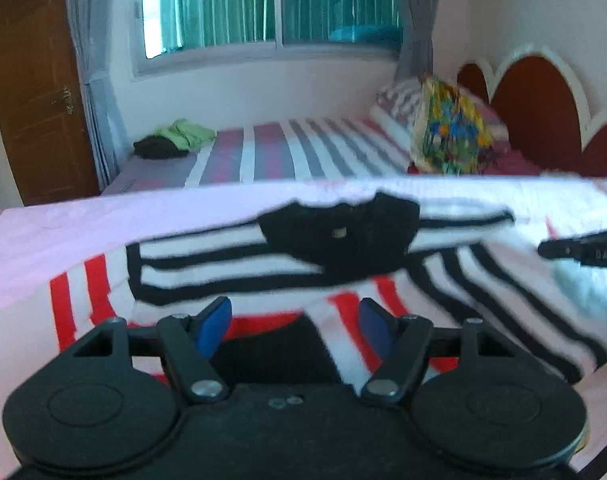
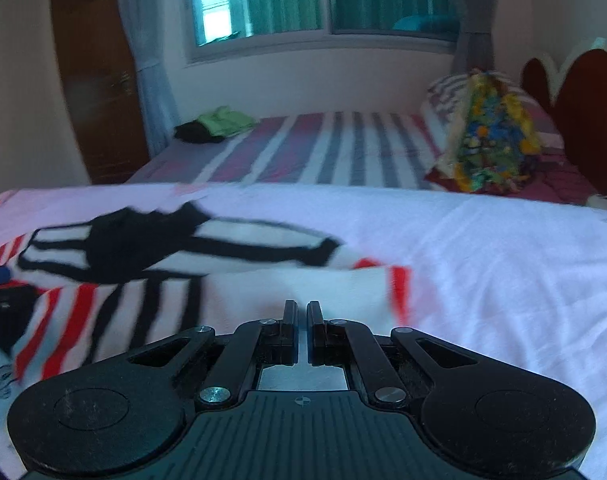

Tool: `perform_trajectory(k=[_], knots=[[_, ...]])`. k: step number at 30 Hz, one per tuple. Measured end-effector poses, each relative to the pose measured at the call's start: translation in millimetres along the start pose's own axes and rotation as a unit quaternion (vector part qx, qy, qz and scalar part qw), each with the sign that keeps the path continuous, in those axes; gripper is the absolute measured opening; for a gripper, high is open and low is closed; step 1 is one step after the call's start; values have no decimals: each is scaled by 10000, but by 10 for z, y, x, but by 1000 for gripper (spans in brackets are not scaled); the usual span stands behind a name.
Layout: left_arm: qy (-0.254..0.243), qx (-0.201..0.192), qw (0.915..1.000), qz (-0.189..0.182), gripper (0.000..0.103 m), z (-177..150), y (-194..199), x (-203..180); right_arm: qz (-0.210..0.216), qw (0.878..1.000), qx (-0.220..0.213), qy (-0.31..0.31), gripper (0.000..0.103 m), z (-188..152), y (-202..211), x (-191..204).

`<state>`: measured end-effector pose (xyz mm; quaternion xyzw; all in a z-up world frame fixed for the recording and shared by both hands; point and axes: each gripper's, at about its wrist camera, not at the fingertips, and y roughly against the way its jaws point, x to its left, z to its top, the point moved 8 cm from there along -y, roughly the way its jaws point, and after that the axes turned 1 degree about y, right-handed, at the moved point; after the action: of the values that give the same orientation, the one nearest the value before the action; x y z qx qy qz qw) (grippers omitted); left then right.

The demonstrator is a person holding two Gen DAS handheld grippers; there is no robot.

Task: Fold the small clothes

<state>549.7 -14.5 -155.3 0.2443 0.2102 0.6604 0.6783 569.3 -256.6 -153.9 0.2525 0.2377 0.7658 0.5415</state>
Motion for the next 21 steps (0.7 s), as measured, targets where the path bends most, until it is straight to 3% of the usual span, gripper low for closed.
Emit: perform_trajectory(k=[2,6,9,12,15,17,21], knots=[[12,204,9998,34,74,-132,-107,29,-82,10000,-9,20,2,-31,-42,32],[116,121,9998,42,76,-194,-71,165,-250,9997,79,-2,2,-44,-50,-46],[235,176,9996,38,84,-237,-59,294,-245,9996,124,-91,2,-100,29,-98],[387,189,9991,10,83,-258,-23,431,-285,9994,115,-174,2,-162,139,-119],[330,94,9989,314,69,-244,151,572,-303,9991,-14,-309,2,-199,346,-89],[366,11,9985,413,70,-241,270,700,-257,9988,-132,-385,2,-232,523,-34],[314,375,9977,459,78,-342,148,882,-228,9986,-54,-467,2,-413,675,117]])
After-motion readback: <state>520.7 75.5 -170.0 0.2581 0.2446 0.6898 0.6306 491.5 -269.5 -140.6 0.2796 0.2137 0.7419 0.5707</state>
